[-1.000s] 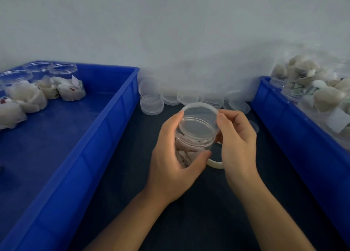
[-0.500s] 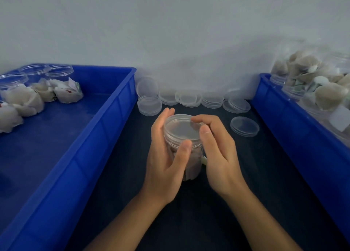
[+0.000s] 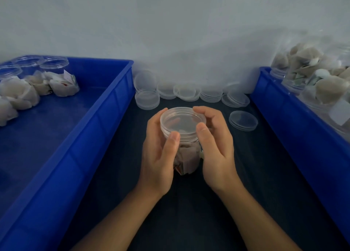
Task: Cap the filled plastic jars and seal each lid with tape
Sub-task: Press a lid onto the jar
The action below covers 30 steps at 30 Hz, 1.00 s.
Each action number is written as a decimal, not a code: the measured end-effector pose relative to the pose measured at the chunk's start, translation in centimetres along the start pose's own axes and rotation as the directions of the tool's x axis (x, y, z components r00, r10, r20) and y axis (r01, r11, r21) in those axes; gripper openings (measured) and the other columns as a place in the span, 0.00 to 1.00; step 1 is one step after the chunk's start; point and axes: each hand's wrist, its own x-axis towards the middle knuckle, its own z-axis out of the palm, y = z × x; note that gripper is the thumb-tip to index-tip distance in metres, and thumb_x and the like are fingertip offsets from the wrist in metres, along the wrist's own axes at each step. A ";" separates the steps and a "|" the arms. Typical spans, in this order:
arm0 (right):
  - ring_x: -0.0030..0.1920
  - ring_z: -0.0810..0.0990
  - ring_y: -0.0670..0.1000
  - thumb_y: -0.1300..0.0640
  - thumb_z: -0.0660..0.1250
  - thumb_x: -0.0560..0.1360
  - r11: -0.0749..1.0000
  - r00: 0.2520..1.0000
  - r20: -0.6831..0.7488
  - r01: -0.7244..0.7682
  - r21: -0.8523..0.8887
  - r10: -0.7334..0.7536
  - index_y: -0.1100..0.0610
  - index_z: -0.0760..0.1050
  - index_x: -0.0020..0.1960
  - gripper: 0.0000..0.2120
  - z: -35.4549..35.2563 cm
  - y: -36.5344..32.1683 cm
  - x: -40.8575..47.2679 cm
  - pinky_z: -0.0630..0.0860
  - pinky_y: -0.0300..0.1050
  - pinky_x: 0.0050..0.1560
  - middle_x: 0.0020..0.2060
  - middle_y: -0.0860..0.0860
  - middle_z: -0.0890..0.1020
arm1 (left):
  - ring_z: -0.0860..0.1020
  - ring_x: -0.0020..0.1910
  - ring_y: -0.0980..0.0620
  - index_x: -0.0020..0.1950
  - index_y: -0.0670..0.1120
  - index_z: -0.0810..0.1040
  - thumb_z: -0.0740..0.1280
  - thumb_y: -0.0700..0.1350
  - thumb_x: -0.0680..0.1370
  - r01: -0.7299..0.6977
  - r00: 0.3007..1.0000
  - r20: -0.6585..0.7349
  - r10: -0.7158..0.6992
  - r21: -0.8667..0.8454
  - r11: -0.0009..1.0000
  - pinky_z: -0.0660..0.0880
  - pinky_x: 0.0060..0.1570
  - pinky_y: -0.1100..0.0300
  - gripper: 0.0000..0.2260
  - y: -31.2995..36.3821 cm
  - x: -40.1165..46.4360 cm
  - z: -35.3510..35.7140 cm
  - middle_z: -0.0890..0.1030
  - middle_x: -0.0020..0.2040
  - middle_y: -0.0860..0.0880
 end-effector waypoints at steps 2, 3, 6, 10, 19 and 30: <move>0.60 0.82 0.58 0.50 0.61 0.82 0.997 0.999 -0.011 0.035 -0.063 -0.036 0.55 0.75 0.68 0.17 0.0 0.1 -0.1 0.80 0.61 0.59 0.61 0.53 0.82 | 0.80 0.67 0.47 0.76 0.39 0.69 0.60 0.50 0.85 0.000 1.000 0.006 0.000 -0.007 1.000 0.76 0.62 0.62 0.23 -0.1 0.0 -0.1 0.81 0.66 0.53; 0.61 0.82 0.58 0.50 0.60 0.82 0.994 0.998 -0.013 0.052 -0.098 -0.053 0.55 0.76 0.68 0.17 0.0 0.2 -0.1 0.79 0.60 0.58 0.61 0.53 0.81 | 0.79 0.67 0.47 0.75 0.39 0.69 0.59 0.50 0.85 0.000 1.000 0.009 0.000 -0.007 1.000 0.76 0.62 0.62 0.23 -0.2 0.0 -0.1 0.81 0.66 0.52; 0.60 0.80 0.57 0.52 0.59 0.82 0.986 0.996 -0.009 0.084 -0.148 -0.086 0.57 0.75 0.67 0.17 -0.1 0.5 -0.2 0.79 0.58 0.58 0.61 0.54 0.79 | 0.79 0.67 0.46 0.75 0.38 0.70 0.59 0.50 0.84 0.001 1.000 0.018 -0.001 -0.003 1.000 0.75 0.62 0.63 0.23 -0.2 0.0 -0.1 0.80 0.66 0.51; 0.62 0.80 0.59 0.51 0.60 0.82 0.992 0.997 0.011 0.071 -0.107 -0.070 0.58 0.74 0.68 0.18 -0.1 0.9 -0.2 0.78 0.61 0.59 0.63 0.55 0.79 | 0.79 0.67 0.46 0.75 0.38 0.70 0.59 0.50 0.84 0.016 1.000 0.021 -0.016 0.001 1.000 0.76 0.61 0.63 0.23 -0.3 -0.1 -0.2 0.80 0.66 0.51; 0.64 0.80 0.57 0.50 0.66 0.78 0.985 0.991 0.008 0.132 -0.111 -0.132 0.59 0.71 0.72 0.25 -0.3 0.9 -0.1 0.77 0.50 0.62 0.63 0.48 0.80 | 0.79 0.67 0.45 0.77 0.42 0.68 0.56 0.53 0.85 0.049 0.998 -0.029 -0.050 -0.018 0.999 0.76 0.63 0.58 0.23 -0.6 -0.3 0.0 0.80 0.66 0.51; 0.70 0.77 0.57 0.51 0.67 0.78 0.986 0.985 0.122 0.134 -0.098 -0.122 0.60 0.63 0.80 0.34 -0.2 0.9 -0.3 0.74 0.45 0.68 0.69 0.53 0.77 | 0.79 0.69 0.41 0.78 0.46 0.68 0.55 0.58 0.85 0.133 0.988 -0.072 -0.137 -0.067 0.989 0.75 0.68 0.37 0.25 -0.7 -0.2 0.1 0.80 0.68 0.45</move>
